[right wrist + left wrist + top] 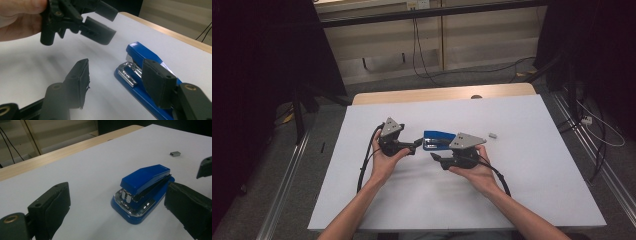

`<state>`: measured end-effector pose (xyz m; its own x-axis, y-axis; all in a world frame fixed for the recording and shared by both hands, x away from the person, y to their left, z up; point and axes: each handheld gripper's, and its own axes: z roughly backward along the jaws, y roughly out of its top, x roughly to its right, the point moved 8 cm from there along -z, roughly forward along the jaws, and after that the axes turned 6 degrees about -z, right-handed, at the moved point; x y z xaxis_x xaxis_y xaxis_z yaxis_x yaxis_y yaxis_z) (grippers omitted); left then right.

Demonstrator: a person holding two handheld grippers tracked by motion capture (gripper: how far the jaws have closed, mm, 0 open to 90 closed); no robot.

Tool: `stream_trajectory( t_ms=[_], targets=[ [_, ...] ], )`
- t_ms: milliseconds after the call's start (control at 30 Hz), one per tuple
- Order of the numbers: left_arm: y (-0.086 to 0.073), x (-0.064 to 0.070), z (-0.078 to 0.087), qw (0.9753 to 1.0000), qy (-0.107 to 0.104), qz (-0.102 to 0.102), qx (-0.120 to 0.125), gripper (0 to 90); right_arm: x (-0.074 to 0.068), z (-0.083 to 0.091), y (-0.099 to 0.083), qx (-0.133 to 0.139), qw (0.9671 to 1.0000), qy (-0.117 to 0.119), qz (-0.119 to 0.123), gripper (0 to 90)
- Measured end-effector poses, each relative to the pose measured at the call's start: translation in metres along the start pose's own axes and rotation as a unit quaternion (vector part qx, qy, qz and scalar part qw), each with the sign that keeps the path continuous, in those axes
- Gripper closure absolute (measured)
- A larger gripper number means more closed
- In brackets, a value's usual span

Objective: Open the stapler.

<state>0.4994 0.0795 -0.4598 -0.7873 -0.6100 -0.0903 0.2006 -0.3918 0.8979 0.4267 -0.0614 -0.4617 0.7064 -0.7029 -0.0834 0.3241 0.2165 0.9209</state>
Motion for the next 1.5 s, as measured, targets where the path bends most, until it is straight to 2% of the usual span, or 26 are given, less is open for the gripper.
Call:
stream_trajectory(
  t_ms=[33,67,100,133,200,233,300,367,533,567,667,700,733,767,800,900,933,967,1000,1067,1100,1167,1400,1433,1500],
  targets=[
    [0.0,0.0,0.001,1.0,-0.001,0.001,-0.002,8.1,0.003,-0.003,-0.001,-0.007,0.9999,-0.01,-0.005,41.4],
    [0.0,0.0,0.002,1.0,-0.004,0.002,-0.001,8.1,0.003,-0.003,-0.001,-0.007,0.9999,-0.01,-0.005,41.4],
    [-0.001,0.0,0.002,1.0,-0.005,0.005,-0.003,8.0,0.004,-0.005,-0.001,-0.008,0.9999,-0.009,-0.011,48.3],
    [-0.001,0.0,0.002,1.0,-0.003,0.002,-0.004,8.0,0.004,-0.005,-0.001,-0.008,0.9999,-0.009,-0.011,48.3],
    [-0.004,-0.001,0.004,1.0,0.0,0.005,-0.006,7.1,0.003,-0.007,0.001,-0.002,0.9998,-0.005,-0.017,57.4],
    [-0.006,-0.001,0.005,0.9999,0.0,0.004,-0.012,7.1,0.002,-0.008,0.002,0.002,0.9997,0.005,-0.023,62.1],
    [-0.009,-0.001,0.006,0.9998,0.003,-0.002,-0.017,6.4,0.002,-0.011,0.003,0.003,0.9997,0.005,-0.023,69.0],
    [-0.011,-0.002,0.006,0.9998,0.002,0.001,-0.018,6.2,-0.001,-0.013,0.004,0.005,0.9994,0.017,-0.029,73.6],
    [-0.013,-0.007,0.007,0.9997,0.014,0.008,-0.02,5.6,-0.002,-0.017,0.003,0.0,0.9993,0.022,-0.028,87.7],
    [-0.013,-0.008,0.008,0.9996,0.019,0.006,-0.022,5.9,-0.003,-0.018,0.003,-0.002,0.9993,0.024,-0.03,90.0],
    [-0.014,-0.009,0.008,0.9994,0.021,0.005,-0.027,9.3,-0.003,-0.02,0.001,-0.014,0.9992,0.021,-0.032,90.0],
    [-0.014,-0.009,0.007,0.9994,0.02,0.005,-0.027,10.8,-0.003,-0.02,0.0,-0.016,0.9989,0.026,-0.035,90.0],
    [-0.014,-0.008,0.007,0.9995,0.017,0.006,-0.027,13.2,-0.004,-0.021,-0.001,-0.018,0.9989,0.027,-0.034,90.0],
    [-0.013,-0.006,0.006,0.9996,0.008,-0.006,-0.026,16.8,-0.004,-0.022,-0.002,-0.023,0.9988,0.027,-0.034,90.0],
    [-0.013,-0.004,0.006,0.9996,0.003,-0.014,-0.026,24.6,-0.004,-0.024,-0.002,-0.026,0.9987,0.029,-0.032,90.0],
    [-0.012,0.001,0.003,0.9993,-0.001,-0.019,-0.032,29.3,-0.005,-0.026,-0.003,-0.037,0.9985,0.03,-0.024,90.0],
    [-0.012,0.003,0.003,0.9993,-0.007,-0.017,-0.034,35.6,-0.005,-0.027,-0.003,-0.041,0.9985,0.03,-0.022,90.0],
    [-0.012,0.004,0.001,0.9992,-0.015,-0.01,-0.036,42.7,-0.004,-0.028,-0.003,-0.043,0.9984,0.029,-0.023,90.0],
    [-0.012,0.005,0.0,0.9992,-0.016,-0.005,-0.036,46.2,-0.003,-0.029,-0.003,-0.046,0.9984,0.026,-0.022,90.0],
    [-0.012,0.004,0.0,0.9986,-0.025,0.032,-0.033,49.6,-0.001,-0.031,-0.003,-0.048,0.9982,0.024,-0.024,90.0],
    [-0.012,0.004,0.0,0.9982,-0.025,0.041,-0.036,53.4,0.0,-0.032,-0.003,-0.049,0.9983,0.021,-0.024,90.0],
    [-0.013,0.003,-0.001,0.9985,-0.019,0.03,-0.042,62.5,0.003,-0.033,-0.005,-0.051,0.9981,0.018,-0.027,90.0],
    [-0.017,0.008,-0.009,0.9975,-0.037,0.013,-0.06,89.1,0.01,-0.039,-0.004,-0.064,0.9977,0.006,-0.02,90.0],
    [-0.017,0.008,-0.011,0.9974,-0.036,0.016,-0.06,90.0,0.011,-0.04,-0.004,-0.065,0.9977,0.004,-0.02,90.0],
    [-0.019,0.008,-0.016,0.997,-0.028,0.009,-0.072,90.0,0.013,-0.042,-0.003,-0.07,0.9974,0.0,-0.016,90.0]
  ],
)
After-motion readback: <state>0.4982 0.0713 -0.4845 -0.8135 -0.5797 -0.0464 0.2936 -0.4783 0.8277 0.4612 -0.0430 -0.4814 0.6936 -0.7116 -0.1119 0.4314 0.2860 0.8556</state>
